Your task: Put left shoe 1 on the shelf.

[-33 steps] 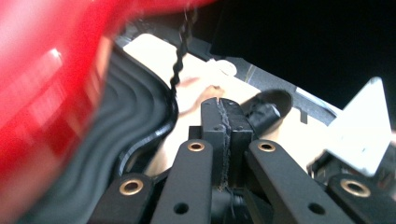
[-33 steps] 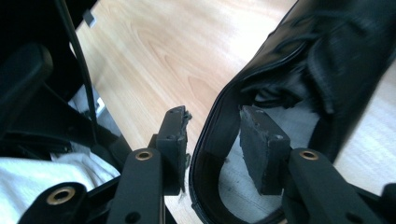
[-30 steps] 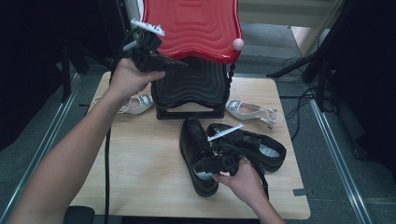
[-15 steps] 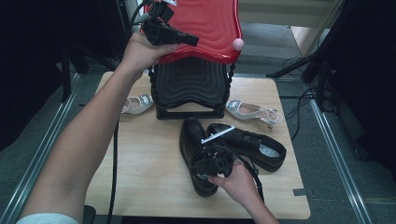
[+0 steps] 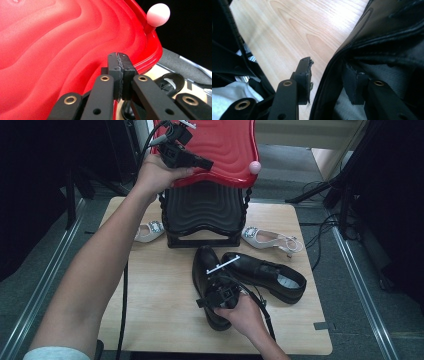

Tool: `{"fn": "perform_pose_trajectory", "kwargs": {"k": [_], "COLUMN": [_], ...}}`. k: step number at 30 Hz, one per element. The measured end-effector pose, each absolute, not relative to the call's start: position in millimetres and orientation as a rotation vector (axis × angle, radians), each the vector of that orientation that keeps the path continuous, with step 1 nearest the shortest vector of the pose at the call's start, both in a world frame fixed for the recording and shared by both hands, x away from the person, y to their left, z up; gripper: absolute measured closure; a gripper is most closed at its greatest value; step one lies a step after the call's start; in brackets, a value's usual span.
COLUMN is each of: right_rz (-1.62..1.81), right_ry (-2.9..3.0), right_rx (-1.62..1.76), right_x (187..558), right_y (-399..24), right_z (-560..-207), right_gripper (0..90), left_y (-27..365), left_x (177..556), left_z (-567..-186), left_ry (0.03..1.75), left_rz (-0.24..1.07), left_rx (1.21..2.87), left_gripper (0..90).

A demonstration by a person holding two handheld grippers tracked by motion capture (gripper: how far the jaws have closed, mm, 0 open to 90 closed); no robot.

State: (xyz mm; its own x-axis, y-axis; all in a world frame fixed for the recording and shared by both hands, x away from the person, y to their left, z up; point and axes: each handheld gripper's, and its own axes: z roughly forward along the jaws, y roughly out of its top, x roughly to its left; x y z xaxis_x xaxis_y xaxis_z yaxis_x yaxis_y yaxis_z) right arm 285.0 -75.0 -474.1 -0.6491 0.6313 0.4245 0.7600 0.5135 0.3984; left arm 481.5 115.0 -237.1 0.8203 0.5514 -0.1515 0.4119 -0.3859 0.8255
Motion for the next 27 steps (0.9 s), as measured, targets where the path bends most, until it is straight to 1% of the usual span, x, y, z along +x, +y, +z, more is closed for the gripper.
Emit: {"fn": "perform_pose_trajectory", "kwargs": {"k": [2, 7, 10, 11, 12, 15, 17, 27], "right_rz": [-0.81, -0.746, -0.721, -0.72, -0.722, -0.729, -0.742, -0.8], "right_ry": [-2.539, -2.59, -2.594, -2.595, -2.595, -2.607, -2.618, -2.572], "right_rx": [-1.202, -1.212, -1.219, -1.219, -1.221, -1.229, -1.23, -1.247], "right_x": [288, 289, 291, 291, 292, 293, 293, 296], "right_y": [-72, -63, -61, -61, -62, -65, -69, -93], "right_z": [-477, -481, -482, -482, -482, -480, -477, -462], "right_gripper": [63.5, 63.4, 65.9, 68.0, 72.8, 81.8, 85.6, 87.1], "left_y": [115, 116, 116, 116, 115, 114, 114, 114], "left_x": [482, 481, 481, 481, 481, 480, 481, 482], "left_z": [-237, -238, -238, -238, -238, -238, -238, -238], "left_ry": [0.716, 0.72, 0.722, 0.721, 0.72, 0.72, 0.727, 0.738], "left_rz": [0.175, 0.165, 0.165, 0.166, 0.168, 0.183, 0.179, 0.183], "left_rx": [2.029, 2.021, 2.02, 2.02, 2.022, 2.026, 2.027, 2.03], "left_gripper": [90.0, 90.0, 90.0, 90.0, 90.0, 90.0, 90.0, 90.0]}}
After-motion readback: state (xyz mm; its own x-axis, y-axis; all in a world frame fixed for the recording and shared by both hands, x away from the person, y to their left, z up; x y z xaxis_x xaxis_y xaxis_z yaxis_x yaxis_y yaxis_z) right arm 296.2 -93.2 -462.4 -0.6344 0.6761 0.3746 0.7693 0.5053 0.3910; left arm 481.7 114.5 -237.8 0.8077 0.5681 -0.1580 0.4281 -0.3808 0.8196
